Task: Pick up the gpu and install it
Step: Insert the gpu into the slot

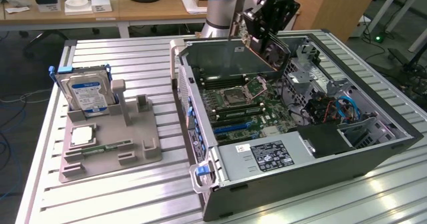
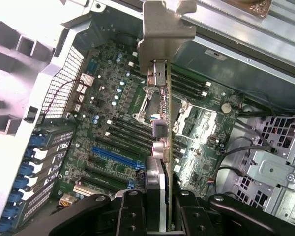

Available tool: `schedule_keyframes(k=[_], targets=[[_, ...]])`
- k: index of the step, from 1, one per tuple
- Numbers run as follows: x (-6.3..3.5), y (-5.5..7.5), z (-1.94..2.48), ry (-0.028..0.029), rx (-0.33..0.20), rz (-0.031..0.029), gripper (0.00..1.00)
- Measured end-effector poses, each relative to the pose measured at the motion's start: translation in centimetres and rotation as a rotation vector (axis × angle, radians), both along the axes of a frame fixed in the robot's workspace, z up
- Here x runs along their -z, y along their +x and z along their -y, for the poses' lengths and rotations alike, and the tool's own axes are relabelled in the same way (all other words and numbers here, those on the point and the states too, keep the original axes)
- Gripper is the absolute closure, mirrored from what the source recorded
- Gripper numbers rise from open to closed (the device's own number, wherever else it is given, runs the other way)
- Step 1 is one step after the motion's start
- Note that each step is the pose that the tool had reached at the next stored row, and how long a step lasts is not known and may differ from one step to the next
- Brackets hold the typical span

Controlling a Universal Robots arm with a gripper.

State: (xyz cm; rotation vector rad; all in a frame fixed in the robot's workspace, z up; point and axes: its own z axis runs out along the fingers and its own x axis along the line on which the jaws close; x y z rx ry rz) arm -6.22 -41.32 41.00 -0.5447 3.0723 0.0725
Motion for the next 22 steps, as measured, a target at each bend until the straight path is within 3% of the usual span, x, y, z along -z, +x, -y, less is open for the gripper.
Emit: schedule_keyframes(k=[22], targets=[[0.00, 0.00, 0.06, 0.0001, -0.082, 0.0000, 0.72]])
